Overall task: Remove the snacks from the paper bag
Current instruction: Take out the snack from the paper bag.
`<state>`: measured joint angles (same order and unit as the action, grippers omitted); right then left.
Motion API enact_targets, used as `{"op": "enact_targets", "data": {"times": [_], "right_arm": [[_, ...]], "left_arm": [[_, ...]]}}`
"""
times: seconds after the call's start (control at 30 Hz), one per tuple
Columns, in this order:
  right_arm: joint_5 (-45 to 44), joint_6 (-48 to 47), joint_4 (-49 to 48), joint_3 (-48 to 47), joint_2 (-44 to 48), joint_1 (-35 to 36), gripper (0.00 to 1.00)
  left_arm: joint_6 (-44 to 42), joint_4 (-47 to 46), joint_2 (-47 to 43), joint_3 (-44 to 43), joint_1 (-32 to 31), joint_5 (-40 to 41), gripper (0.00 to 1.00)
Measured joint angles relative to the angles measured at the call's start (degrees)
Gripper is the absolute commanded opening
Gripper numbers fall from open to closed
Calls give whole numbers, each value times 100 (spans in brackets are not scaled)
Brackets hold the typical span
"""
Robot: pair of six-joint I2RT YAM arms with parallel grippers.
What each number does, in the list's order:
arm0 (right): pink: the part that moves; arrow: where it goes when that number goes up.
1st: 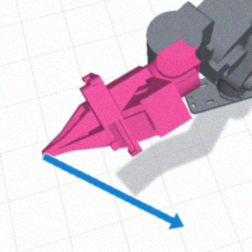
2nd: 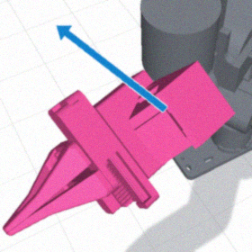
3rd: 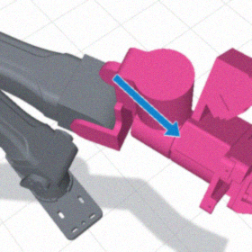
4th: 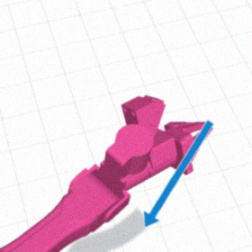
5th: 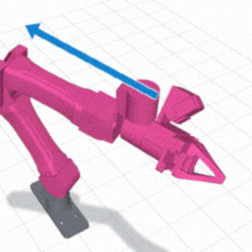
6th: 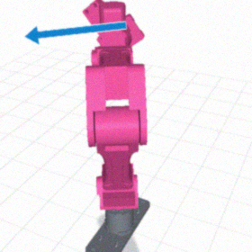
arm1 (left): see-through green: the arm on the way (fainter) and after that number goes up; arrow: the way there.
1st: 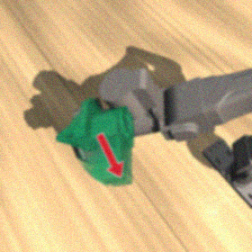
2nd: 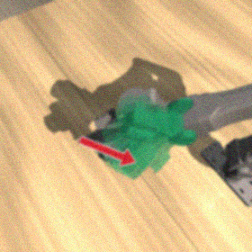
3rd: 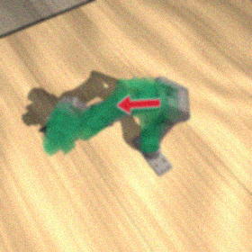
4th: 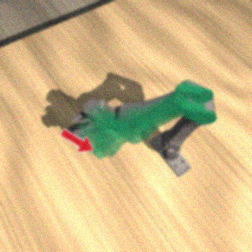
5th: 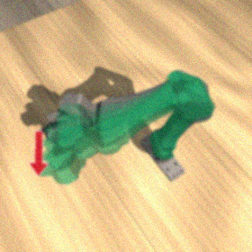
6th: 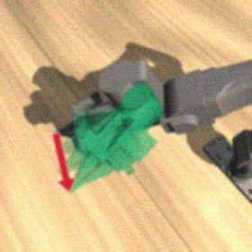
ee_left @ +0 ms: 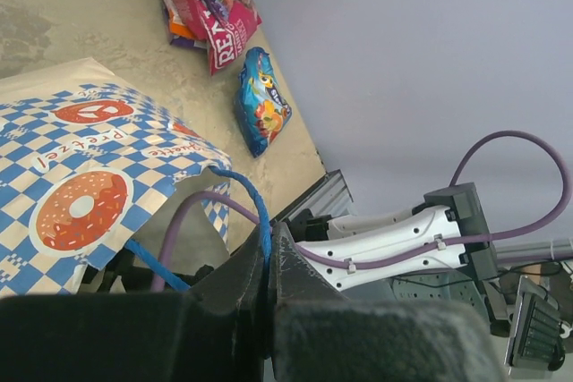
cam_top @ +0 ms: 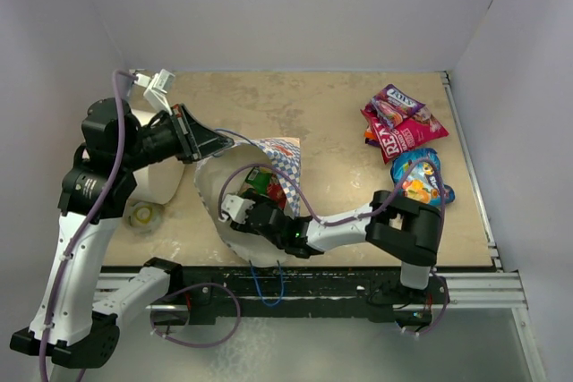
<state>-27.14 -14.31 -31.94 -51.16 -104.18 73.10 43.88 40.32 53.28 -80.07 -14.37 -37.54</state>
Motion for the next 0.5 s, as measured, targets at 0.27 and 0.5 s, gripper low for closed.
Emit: {"op": "enact_targets", "data": {"times": [0.27,0.5], "right_arm": [[-66,-302,-184,-149,-245,-319,58],[-44,-492,-348,-350,-529,-424,66]], "left_arm": [[0,-87,2,144,0,-33,0],[2,-203,7,208,0,-81,0]]}}
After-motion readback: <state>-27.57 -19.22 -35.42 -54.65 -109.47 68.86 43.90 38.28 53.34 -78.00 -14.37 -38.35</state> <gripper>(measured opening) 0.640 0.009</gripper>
